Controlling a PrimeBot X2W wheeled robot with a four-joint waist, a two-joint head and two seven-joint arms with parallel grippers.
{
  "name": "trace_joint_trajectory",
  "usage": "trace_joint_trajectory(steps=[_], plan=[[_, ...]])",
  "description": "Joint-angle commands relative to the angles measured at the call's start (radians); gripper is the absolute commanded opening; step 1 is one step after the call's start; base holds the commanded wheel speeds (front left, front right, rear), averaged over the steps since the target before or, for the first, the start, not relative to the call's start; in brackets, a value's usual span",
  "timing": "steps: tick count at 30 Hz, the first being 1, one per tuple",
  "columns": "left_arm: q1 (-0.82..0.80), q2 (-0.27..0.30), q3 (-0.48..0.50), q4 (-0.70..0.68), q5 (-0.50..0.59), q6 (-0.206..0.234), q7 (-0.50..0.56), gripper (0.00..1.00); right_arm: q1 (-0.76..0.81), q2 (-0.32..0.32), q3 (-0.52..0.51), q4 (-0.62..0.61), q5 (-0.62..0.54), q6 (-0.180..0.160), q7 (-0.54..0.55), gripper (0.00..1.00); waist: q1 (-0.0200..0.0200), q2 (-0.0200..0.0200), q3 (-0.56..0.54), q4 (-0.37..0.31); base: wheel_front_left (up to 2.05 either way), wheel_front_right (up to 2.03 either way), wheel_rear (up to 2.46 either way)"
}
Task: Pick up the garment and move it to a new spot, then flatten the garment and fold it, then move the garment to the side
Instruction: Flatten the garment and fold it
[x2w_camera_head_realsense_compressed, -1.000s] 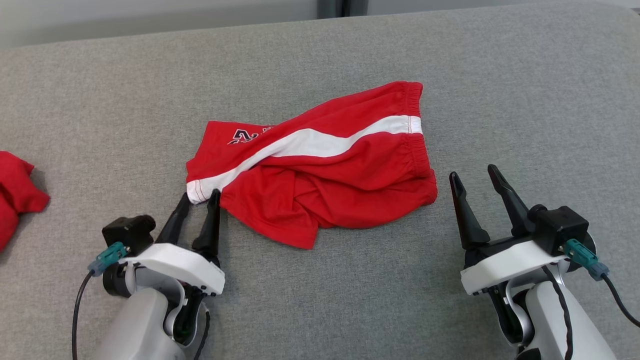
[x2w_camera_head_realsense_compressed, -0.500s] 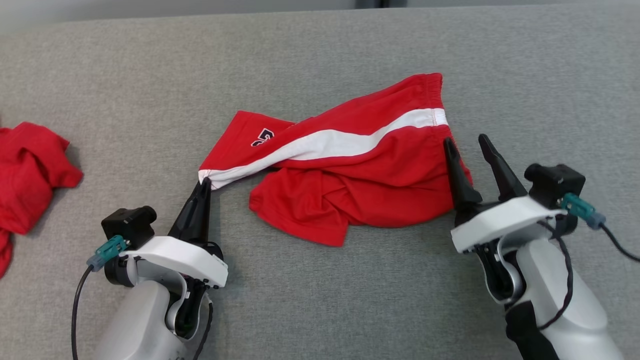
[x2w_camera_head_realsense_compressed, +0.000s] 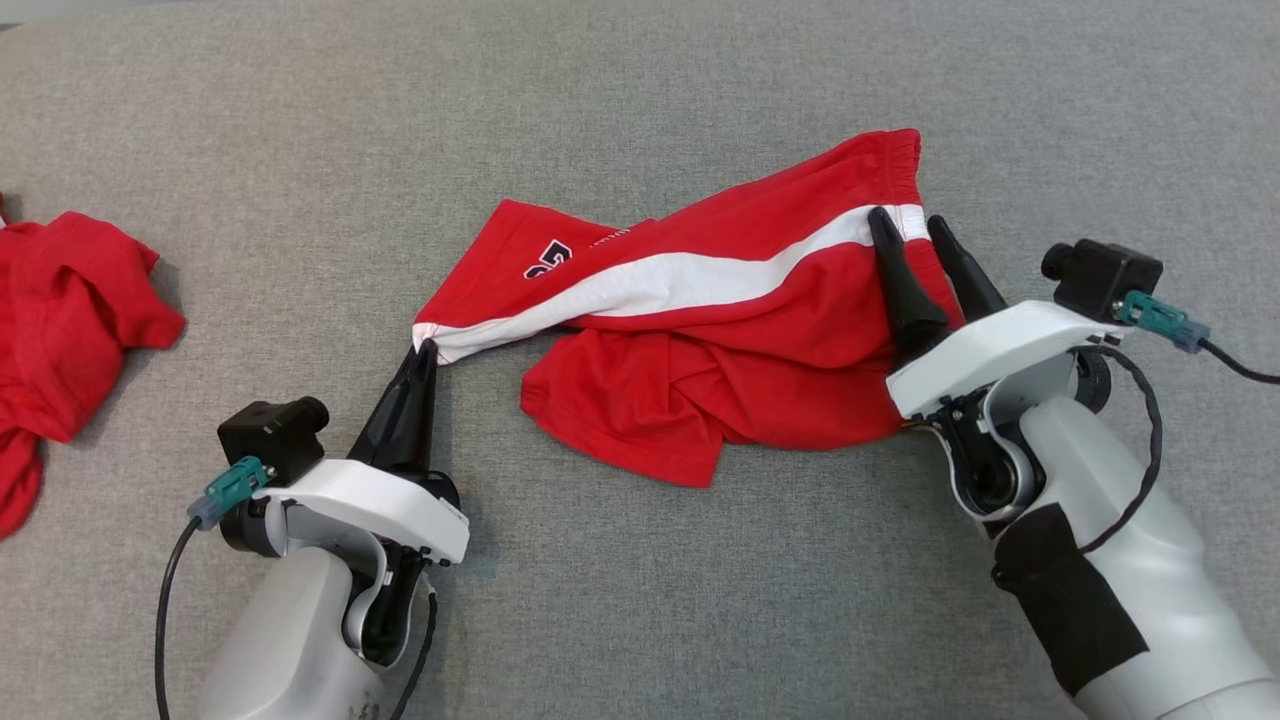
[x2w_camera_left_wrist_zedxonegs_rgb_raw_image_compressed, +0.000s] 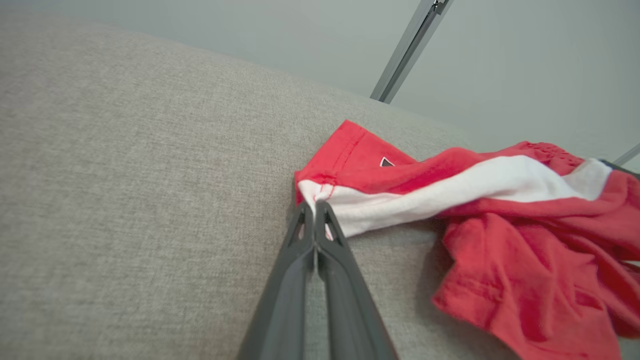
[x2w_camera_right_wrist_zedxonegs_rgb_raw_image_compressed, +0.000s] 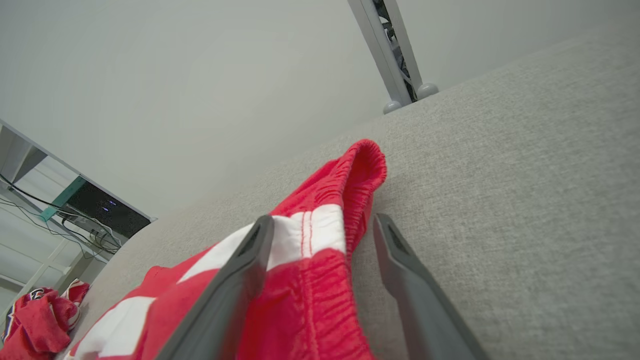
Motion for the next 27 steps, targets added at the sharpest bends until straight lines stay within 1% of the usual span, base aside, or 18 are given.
trace_joint_trajectory(steps=[1,3,5,6,7,8,9,10,11,12,16,19,23,26,27], plan=[[-0.017,0.004,0.001,-0.002,0.003,-0.001,0.000,0.00,-0.014,-0.009,0.014,0.011,0.015,0.000,0.003,1.00,0.0000,0.0000,0.000,0.001,0.00,0.00,0.00],[-0.018,0.004,0.000,-0.002,0.004,-0.001,0.000,0.00,-0.027,-0.018,0.034,0.023,0.039,0.000,0.001,0.99,0.0000,0.0000,0.000,0.004,0.00,0.00,0.00],[-0.017,0.006,0.002,-0.002,0.002,-0.001,0.000,0.00,-0.032,-0.023,0.053,0.038,0.062,0.000,0.000,0.74,0.0000,0.0000,-0.001,0.005,0.00,0.00,0.00],[-0.016,0.007,0.003,-0.001,0.002,-0.001,0.000,0.00,-0.034,-0.025,0.063,0.044,0.073,0.000,-0.001,0.65,0.0000,0.0000,-0.001,0.004,0.00,0.00,0.00],[-0.014,0.007,0.004,-0.001,0.002,-0.001,0.000,0.00,-0.036,-0.028,0.072,0.046,0.080,0.000,-0.004,0.37,0.0000,0.0000,-0.001,0.004,0.00,0.00,0.00],[-0.013,0.008,0.007,-0.004,0.003,-0.001,0.000,0.00,-0.038,-0.030,0.080,0.048,0.087,0.000,-0.007,0.25,0.0000,0.0000,-0.001,0.004,0.00,0.00,0.00],[-0.012,0.008,0.011,-0.009,0.004,-0.001,0.000,0.00,-0.040,-0.031,0.086,0.049,0.095,0.000,-0.011,0.14,0.0000,0.0000,-0.001,0.003,0.00,0.00,0.00],[-0.010,0.007,0.012,-0.011,0.007,-0.001,0.000,0.00,-0.043,-0.034,0.091,0.050,0.101,0.000,-0.013,0.11,0.0000,0.0000,-0.001,0.002,0.00,0.00,0.00],[-0.007,0.007,0.014,-0.012,0.009,-0.001,0.000,0.00,-0.043,-0.035,0.094,0.046,0.110,0.000,-0.017,0.04,0.0000,0.0000,-0.002,0.001,0.00,0.00,0.00],[-0.004,0.007,0.017,-0.013,0.010,-0.001,0.000,0.00,-0.044,-0.037,0.099,0.043,0.112,0.000,-0.020,0.00,0.0000,0.0000,-0.004,0.000,0.00,0.00,0.00],[0.009,0.016,0.037,-0.026,0.018,-0.001,0.000,0.00,-0.037,-0.050,0.108,0.021,0.115,0.000,-0.028,0.00,0.0000,0.0000,-0.032,-0.008,0.00,0.00,0.00],[0.006,0.036,0.054,-0.055,0.034,-0.001,0.000,0.00,-0.030,-0.064,0.091,-0.022,0.097,0.000,-0.029,0.00,0.0000,0.0000,-0.075,-0.015,0.00,0.00,0.00],[-0.031,0.089,0.074,-0.111,0.053,-0.001,0.000,0.00,-0.029,-0.075,0.074,-0.092,0.073,0.000,-0.029,0.00,0.0000,0.0000,-0.149,-0.029,0.00,0.00,0.00],[-0.070,0.138,0.071,-0.150,0.075,-0.001,0.000,0.00,-0.047,-0.097,0.089,-0.141,0.071,0.000,-0.029,0.00,0.0000,0.0000,-0.201,-0.040,0.00,0.00,0.00],[-0.070,0.138,0.071,-0.150,0.075,-0.001,0.000,0.00,-0.047,-0.097,0.089,-0.141,0.071,0.000,-0.029,0.00,0.0000,0.0000,-0.201,-0.040,0.00,0.00,0.00]])
